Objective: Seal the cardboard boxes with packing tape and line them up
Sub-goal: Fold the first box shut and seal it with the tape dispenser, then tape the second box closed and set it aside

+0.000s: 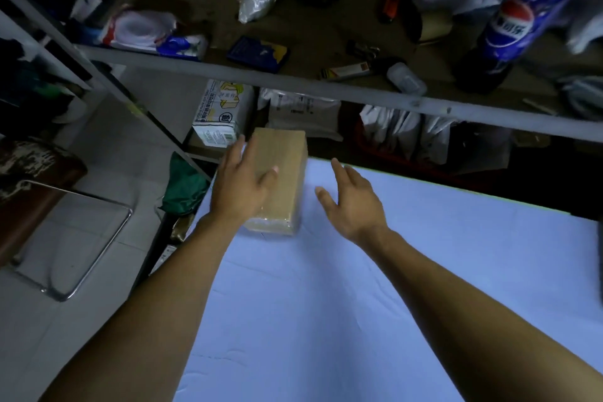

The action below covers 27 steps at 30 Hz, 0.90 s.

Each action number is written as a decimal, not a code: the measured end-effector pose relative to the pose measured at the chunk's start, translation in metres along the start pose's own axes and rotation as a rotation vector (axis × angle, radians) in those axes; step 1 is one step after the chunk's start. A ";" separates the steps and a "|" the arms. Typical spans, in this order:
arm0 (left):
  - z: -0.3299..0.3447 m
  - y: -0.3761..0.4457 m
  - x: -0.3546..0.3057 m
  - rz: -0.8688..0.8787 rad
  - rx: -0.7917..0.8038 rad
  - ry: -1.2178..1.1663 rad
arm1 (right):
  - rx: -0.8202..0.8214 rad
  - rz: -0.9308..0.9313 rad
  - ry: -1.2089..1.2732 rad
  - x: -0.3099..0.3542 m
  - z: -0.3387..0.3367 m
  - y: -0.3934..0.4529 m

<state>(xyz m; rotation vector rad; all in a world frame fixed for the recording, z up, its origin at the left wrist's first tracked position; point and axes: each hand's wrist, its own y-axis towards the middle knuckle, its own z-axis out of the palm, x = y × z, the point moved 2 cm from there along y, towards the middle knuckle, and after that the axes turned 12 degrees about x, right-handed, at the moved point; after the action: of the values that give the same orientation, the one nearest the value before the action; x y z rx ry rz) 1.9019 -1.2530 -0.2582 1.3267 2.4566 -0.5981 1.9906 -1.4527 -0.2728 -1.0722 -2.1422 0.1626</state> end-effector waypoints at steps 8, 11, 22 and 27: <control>0.058 -0.046 -0.166 0.423 0.272 0.420 | 0.011 0.185 -0.395 -0.110 -0.059 -0.127; 0.089 -0.074 -0.225 0.493 0.350 0.498 | -0.037 0.255 -0.436 -0.151 -0.079 -0.181; 0.191 -0.176 -0.384 0.587 0.432 0.577 | -0.142 0.293 -0.395 -0.301 -0.121 -0.332; 0.230 -0.214 -0.447 0.495 0.455 0.513 | -0.137 0.191 -0.341 -0.363 -0.144 -0.377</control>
<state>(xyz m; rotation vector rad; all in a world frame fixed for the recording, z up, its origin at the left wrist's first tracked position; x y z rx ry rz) 1.9735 -1.7925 -0.2179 2.4327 2.2558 -0.7859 1.9828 -1.9923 -0.2141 -1.4136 -2.3753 0.3107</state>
